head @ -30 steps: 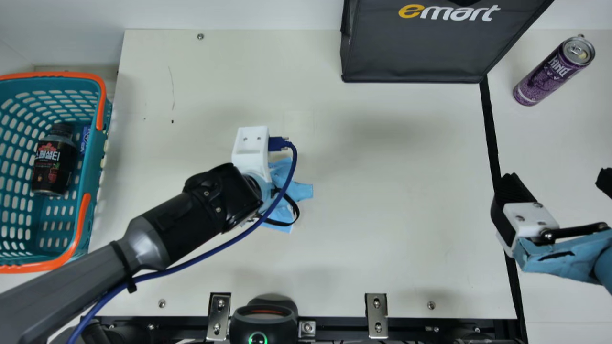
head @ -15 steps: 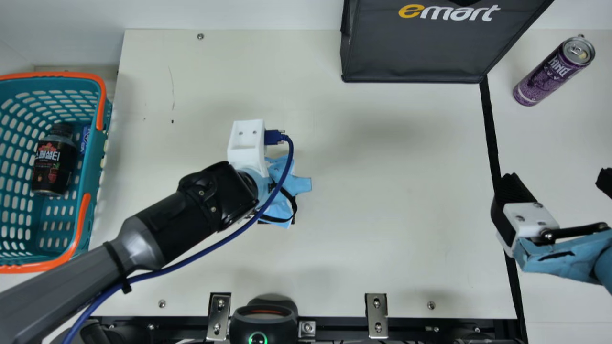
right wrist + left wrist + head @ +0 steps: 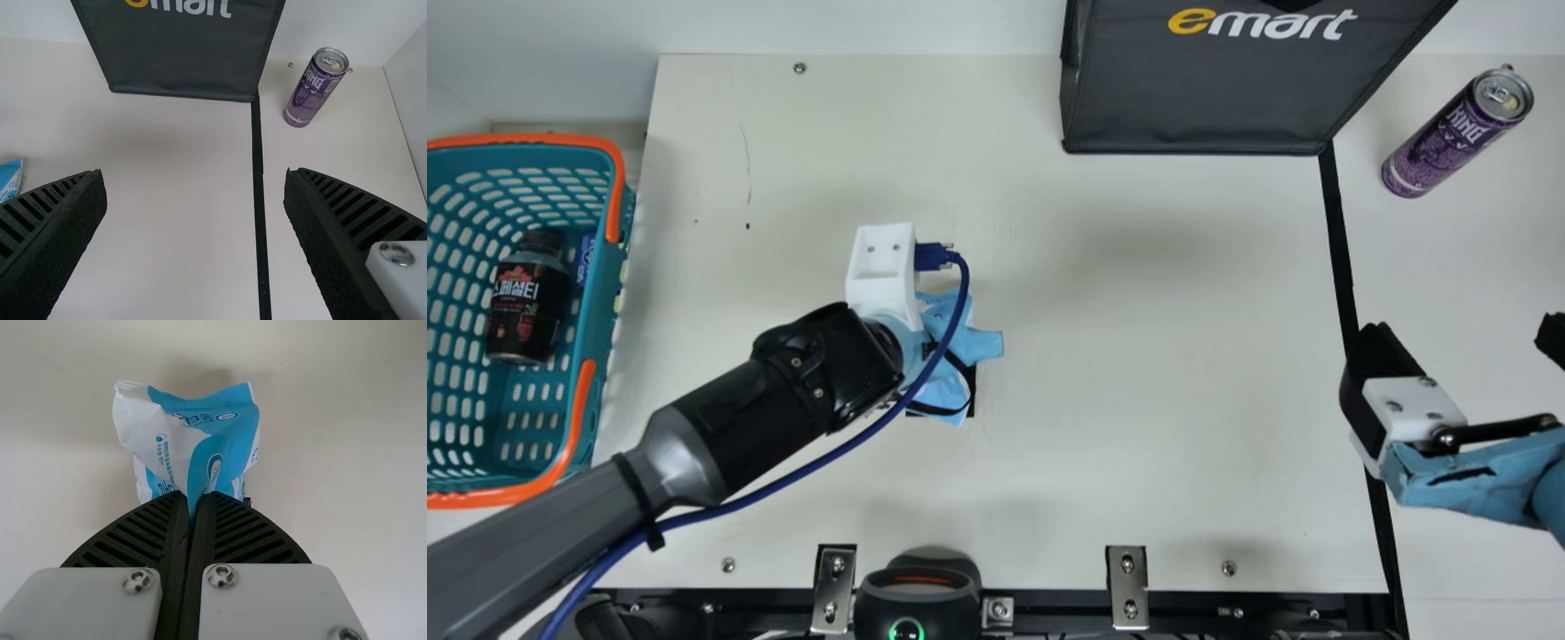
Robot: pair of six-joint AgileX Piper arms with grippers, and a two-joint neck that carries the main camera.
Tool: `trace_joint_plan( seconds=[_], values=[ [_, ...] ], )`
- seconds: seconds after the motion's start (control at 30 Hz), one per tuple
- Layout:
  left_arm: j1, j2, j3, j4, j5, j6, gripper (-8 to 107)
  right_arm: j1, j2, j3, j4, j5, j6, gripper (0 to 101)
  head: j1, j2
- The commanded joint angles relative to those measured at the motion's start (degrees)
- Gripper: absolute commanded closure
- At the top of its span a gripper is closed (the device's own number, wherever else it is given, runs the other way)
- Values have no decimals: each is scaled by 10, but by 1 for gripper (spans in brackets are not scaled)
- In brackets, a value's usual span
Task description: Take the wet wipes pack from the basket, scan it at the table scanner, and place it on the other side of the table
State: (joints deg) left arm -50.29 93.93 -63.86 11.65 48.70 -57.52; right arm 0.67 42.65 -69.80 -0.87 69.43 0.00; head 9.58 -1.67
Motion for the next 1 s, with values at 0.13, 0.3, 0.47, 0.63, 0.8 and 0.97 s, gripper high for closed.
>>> trace_joint_plan(
  seconds=[0.13, 0.3, 0.47, 0.63, 0.8, 0.97],
  values=[
    [-1, -11, -2, 1, 5, 2, 97, 0, 0, 0, 0, 0, 0, 6, -17, 1],
    [1, -19, -5, -1, 9, 5, 80, 0, 0, 0, 0, 0, 0, 6, -17, 1],
    [3, -27, -8, -2, 14, 10, 63, 0, 0, 0, 0, 0, 0, 6, -17, 1],
    [4, -32, -11, -2, 19, 13, 47, 0, 0, 0, 0, 0, 0, 6, -17, 1],
    [4, -31, -13, -2, 24, 20, 30, 0, 0, 0, 0, 0, 0, 6, -17, 1],
    [1, -18, -17, -2, 31, 31, 13, 0, 0, 0, 0, 0, 0, 6, -17, 1]
  ],
)
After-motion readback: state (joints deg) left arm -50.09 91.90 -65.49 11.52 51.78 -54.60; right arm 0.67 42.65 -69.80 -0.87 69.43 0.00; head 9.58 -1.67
